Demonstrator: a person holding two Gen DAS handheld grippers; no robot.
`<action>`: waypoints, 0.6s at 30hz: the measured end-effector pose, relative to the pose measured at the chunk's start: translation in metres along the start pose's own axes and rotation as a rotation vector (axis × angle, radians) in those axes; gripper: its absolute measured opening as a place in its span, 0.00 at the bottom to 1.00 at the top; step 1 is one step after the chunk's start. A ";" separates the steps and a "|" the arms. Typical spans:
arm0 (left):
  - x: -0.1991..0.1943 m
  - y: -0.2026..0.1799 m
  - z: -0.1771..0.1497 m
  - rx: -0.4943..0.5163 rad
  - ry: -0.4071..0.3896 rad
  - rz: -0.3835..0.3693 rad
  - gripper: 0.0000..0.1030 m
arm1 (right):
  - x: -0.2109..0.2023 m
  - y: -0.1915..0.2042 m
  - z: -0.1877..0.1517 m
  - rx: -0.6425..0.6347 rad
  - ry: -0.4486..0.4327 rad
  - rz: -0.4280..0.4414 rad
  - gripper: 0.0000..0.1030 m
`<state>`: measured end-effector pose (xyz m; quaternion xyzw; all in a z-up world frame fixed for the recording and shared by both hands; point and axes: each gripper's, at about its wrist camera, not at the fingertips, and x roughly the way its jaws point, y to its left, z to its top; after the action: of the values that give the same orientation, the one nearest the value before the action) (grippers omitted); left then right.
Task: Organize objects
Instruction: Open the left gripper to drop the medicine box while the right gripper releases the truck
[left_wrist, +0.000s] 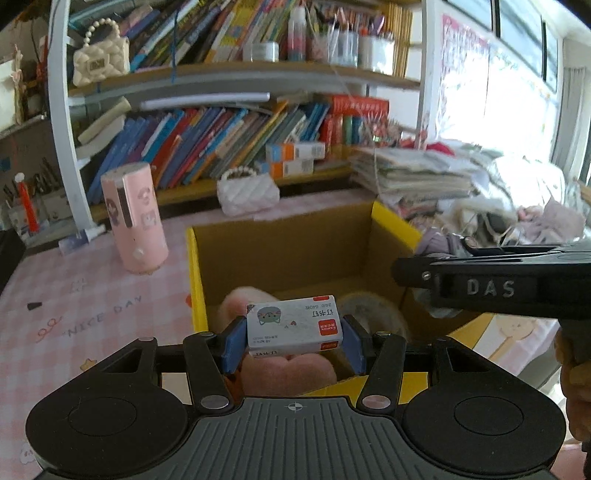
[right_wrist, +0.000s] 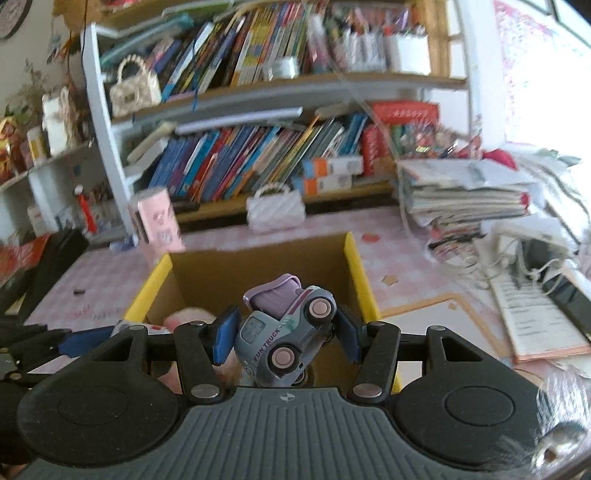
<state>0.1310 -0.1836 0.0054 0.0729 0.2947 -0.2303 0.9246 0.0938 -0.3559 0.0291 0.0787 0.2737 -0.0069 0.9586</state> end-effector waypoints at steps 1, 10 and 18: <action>0.003 -0.001 0.000 0.006 0.012 0.007 0.52 | 0.006 0.000 -0.001 -0.010 0.018 0.012 0.52; 0.014 -0.008 -0.002 0.011 0.061 0.046 0.53 | 0.042 -0.004 -0.010 -0.033 0.139 0.090 0.52; 0.002 -0.004 -0.004 -0.020 0.046 0.095 0.60 | 0.058 -0.010 -0.012 -0.007 0.206 0.127 0.52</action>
<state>0.1288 -0.1873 0.0008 0.0830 0.3145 -0.1816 0.9280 0.1368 -0.3623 -0.0128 0.0930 0.3653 0.0627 0.9241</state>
